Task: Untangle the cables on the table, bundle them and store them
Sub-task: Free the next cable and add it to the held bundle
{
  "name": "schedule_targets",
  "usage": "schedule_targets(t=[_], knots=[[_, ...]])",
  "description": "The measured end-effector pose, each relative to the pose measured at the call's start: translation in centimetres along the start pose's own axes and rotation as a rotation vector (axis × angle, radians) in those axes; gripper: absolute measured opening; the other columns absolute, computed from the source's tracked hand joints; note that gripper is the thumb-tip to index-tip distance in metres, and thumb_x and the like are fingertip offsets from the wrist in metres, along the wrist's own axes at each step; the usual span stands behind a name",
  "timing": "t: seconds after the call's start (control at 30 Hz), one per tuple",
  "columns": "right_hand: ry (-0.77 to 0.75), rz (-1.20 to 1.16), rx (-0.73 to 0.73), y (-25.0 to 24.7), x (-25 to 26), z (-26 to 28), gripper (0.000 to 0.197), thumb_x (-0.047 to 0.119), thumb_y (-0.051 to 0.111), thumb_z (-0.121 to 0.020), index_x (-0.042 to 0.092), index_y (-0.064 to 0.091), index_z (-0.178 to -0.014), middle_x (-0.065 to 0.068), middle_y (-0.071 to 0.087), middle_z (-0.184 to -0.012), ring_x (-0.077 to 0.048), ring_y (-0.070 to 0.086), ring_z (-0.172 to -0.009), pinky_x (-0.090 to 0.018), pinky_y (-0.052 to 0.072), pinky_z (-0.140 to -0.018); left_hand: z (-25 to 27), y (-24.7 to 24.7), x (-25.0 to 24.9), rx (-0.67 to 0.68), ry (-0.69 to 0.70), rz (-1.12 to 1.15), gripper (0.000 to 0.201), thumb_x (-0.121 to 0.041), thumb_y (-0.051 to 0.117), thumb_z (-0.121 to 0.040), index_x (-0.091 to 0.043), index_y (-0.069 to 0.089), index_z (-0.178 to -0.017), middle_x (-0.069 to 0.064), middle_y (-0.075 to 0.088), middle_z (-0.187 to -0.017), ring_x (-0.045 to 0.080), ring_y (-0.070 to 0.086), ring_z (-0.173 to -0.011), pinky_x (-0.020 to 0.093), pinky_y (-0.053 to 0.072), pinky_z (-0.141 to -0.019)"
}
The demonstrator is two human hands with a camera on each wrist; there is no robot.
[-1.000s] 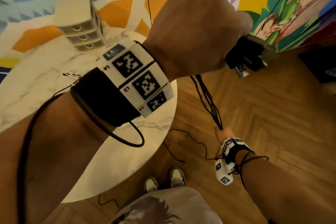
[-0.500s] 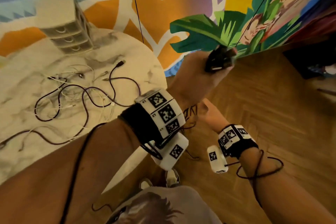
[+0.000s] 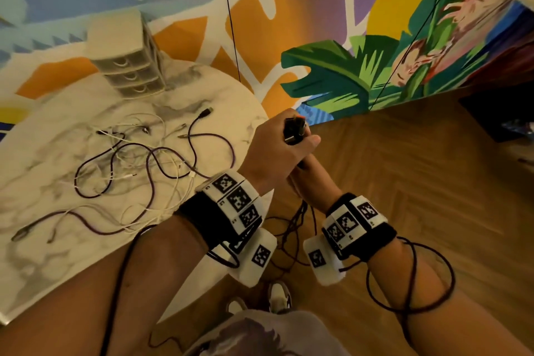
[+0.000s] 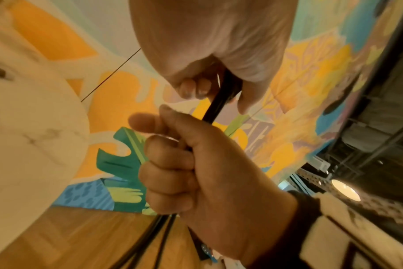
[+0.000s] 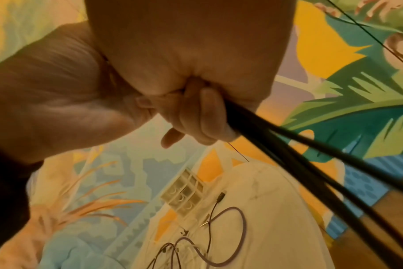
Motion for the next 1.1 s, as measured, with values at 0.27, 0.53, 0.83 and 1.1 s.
schedule_targets(t=[0.27,0.53,0.83,1.1], knots=[[-0.180,0.165,0.009,0.1,2.5,-0.1,0.028,-0.007,0.047,-0.092,0.020,0.052,-0.090,0.011,0.051,-0.079,0.007,0.053,-0.072,-0.016,0.046,-0.066,0.4,-0.7,-1.7,-0.019,0.191,-0.272,0.019,-0.021,0.070,-0.083,-0.014,0.055,-0.093,-0.006,0.059,-0.085,0.007,0.054,-0.078,0.005,0.038,-0.070],[-0.190,0.201,-0.025,0.6,2.2,0.1,0.052,-0.013,0.044,-0.091,0.030,0.033,-0.064,0.011,0.034,-0.061,0.016,0.051,-0.057,-0.005,0.039,-0.050,1.0,-0.1,-2.8,0.002,0.459,-0.695,0.008,-0.015,0.057,-0.086,-0.008,0.055,-0.088,0.006,0.058,-0.074,0.020,0.048,-0.055,0.026,0.030,-0.051],[0.070,0.137,-0.030,0.9,-0.2,0.5,0.044,-0.005,0.048,-0.093,0.035,0.037,-0.079,0.017,0.044,-0.081,0.005,0.045,-0.071,-0.005,0.043,-0.065,1.7,0.0,-1.7,-0.078,0.418,-1.088,0.016,-0.031,0.054,-0.088,-0.015,0.056,-0.085,0.000,0.061,-0.060,0.022,0.053,-0.041,0.022,0.019,-0.044],[0.260,0.149,-0.022,2.3,-3.8,-1.3,0.049,0.030,0.042,-0.099,0.019,0.054,-0.052,-0.011,0.050,-0.056,-0.014,0.047,-0.049,-0.034,0.042,-0.057,5.0,-4.9,6.1,0.108,-0.034,-0.656,0.040,-0.052,0.033,-0.095,-0.021,0.046,-0.117,-0.010,0.051,-0.080,0.019,0.058,-0.073,0.030,0.040,-0.059]])
Point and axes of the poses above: each hand's wrist, its own z-axis away from the middle knuckle, its own y-axis out of the palm, x = y × z, the point moved 5 cm from there along -z, towards the middle knuckle
